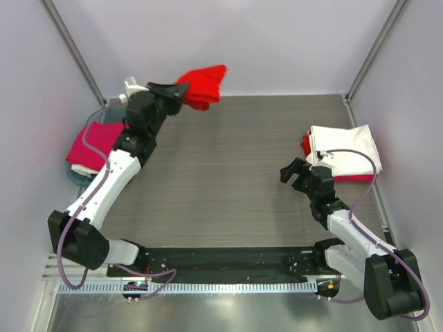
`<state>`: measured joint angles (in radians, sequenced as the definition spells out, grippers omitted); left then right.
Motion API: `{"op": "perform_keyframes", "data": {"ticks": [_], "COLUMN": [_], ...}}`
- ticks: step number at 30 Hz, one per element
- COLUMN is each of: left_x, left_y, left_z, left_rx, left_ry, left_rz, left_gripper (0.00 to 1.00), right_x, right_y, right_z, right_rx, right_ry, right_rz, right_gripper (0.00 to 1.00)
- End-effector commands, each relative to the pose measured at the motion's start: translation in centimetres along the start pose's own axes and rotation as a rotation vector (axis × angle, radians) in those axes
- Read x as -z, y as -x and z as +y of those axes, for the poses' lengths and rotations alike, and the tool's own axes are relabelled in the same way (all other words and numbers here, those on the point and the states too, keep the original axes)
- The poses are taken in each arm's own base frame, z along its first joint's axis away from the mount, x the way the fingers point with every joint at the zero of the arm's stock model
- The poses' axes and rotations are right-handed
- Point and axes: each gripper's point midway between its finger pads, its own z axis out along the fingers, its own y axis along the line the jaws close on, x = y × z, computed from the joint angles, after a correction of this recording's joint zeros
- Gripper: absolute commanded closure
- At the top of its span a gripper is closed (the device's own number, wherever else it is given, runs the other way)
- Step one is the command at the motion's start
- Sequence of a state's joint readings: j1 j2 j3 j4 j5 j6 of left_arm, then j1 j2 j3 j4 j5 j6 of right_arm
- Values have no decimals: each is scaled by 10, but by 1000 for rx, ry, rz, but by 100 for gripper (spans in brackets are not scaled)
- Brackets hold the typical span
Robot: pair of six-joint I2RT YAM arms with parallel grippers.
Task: Fold and stack the t-shirts
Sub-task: Move the tshirt to the center of the board
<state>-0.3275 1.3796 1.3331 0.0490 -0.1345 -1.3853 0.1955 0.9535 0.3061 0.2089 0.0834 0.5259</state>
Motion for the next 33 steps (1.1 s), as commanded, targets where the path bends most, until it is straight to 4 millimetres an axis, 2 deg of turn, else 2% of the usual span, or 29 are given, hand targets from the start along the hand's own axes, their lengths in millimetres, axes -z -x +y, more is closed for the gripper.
{"op": "perform_keyframes", "data": {"ticks": [1, 3, 4, 5, 6, 7, 9, 12, 14, 15, 16, 17, 18, 19, 21, 22, 24, 25, 27, 28, 29, 30, 32, 33], "left_x": [20, 32, 40, 48, 59, 68, 85, 100, 106, 114, 119, 118, 120, 127, 129, 131, 132, 132, 132, 126, 124, 120, 112, 109], "left_y": [-58, -82, -91, -96, -100, -105, -110, -119, -132, -137, -153, -151, -158, -173, -182, -198, -210, -224, -229, -238, -244, -241, -236, -234], "left_z": [42, 81, 119, 138, 163, 178, 196, 199, 190, 200, 186, 191, 196, 200, 209, 216, 226, 232, 246, 236, 257, 252, 273, 275], "left_rx": [64, 48, 23, -37, -82, -129, -251, -410, -511, -621, -707, -795, -859, -938, -1013, -1062, -1130, -1184, -1257, -1281, -1341, -1380, -1465, -1488], "left_ry": [25, 93, 171, 211, 294, 335, 384, 369, 322, 342, 301, 334, 363, 348, 377, 376, 392, 388, 443, 429, 483, 518, 605, 627], "left_rz": [196, 285, 318, 345, 377, 423, 490, 555, 603, 644, 675, 640, 662, 708, 729, 774, 801, 835, 869, 870, 903, 895, 867, 854], "left_gripper": [73, 46, 25, 13, 8, 4, 5, 7, 11, 11, 10, 10, 10, 10, 11, 15, 20, 26, 28, 28, 27, 27, 25, 24], "right_x": [2, 2, 2, 2, 2, 2, 2, 1, -2, -3, -5, -6, -9, -11, -12, -12, -10, -8, -4, 0, 1, 3, 7, 8], "right_y": [23, 23, 23, 23, 23, 22, 22, 21, 19, 19, 20, 18, 15, 15, 13, 13, 14, 15, 17, 21, 21, 23, 25, 24], "right_z": [15, 15, 15, 15, 15, 15, 15, 13, 13, 13, 15, 15, 14, 15, 16, 17, 17, 18, 18, 19, 20, 21, 22, 21], "right_rx": [-9, -9, -9, -9, -9, -8, -10, -16, -13, -12, -12, -9, -5, -3, 1, 1, 2, 1, -1, -4, -4, -5, -7, -8], "right_ry": [44, 45, 45, 46, 46, 46, 44, 34, 29, 27, 30, 29, 22, 24, 27, 29, 33, 38, 46, 57, 63, 74, 90, 90], "right_rz": [-66, -68, -67, -67, -67, -65, -66, -65, -48, -44, -37, -25, -7, -2, 13, 13, 10, -2, -18, -41, -49, -62, -83, -86], "right_gripper": [0, 0, 0, 0, 0, 0, 0, 2, 4, 9, 10, 12, 16, 18, 22, 22, 23, 23, 23, 22, 22, 22, 22, 22]}}
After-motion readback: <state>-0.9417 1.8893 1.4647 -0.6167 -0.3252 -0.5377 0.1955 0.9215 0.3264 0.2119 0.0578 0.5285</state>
